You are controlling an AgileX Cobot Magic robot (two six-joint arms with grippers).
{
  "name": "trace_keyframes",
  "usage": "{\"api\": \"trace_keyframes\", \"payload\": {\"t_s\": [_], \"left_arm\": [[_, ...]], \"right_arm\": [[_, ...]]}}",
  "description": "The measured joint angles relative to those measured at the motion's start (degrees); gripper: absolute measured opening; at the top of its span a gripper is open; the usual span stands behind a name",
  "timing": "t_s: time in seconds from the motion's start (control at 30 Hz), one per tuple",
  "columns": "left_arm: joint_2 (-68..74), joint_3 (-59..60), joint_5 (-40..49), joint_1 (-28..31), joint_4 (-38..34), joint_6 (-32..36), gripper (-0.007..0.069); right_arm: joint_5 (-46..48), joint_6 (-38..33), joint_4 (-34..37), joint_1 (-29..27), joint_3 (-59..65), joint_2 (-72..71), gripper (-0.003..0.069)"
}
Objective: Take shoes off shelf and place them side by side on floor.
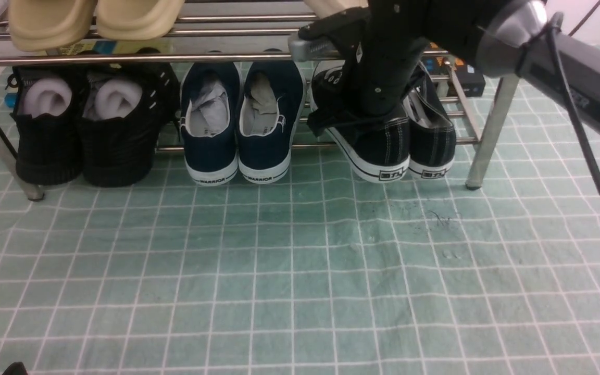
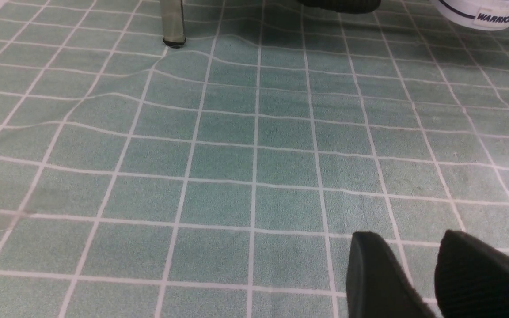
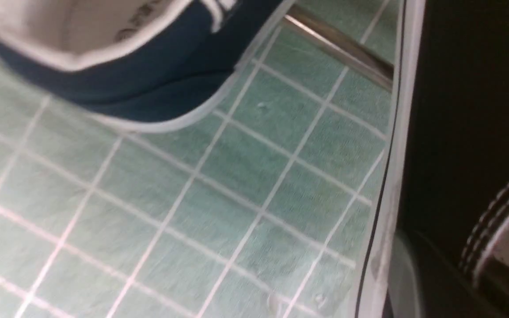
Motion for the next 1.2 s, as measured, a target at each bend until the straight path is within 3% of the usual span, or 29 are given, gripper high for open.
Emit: {"api": "trace_keyframes", "payload": {"t_s": [0.5, 0.93, 1.2], "left_arm": [[0.0, 0.0, 0.0, 0.0, 0.0, 0.0, 0.0239], [-0.05, 0.0, 0.0, 0.0, 0.0, 0.0, 0.0239], [-0.05, 0.0, 0.0, 0.0, 0.0, 0.0, 0.0239]], "right_arm": [[1.95, -0.34, 4.34, 3.46, -2.66, -6.81, 0.0007], [1.9, 2.48, 3.53, 11.66, 21.07, -26.98, 0.0007], [1.9, 10.29, 3.43, 20.56, 36.12, -37.36, 0.0008]]}}
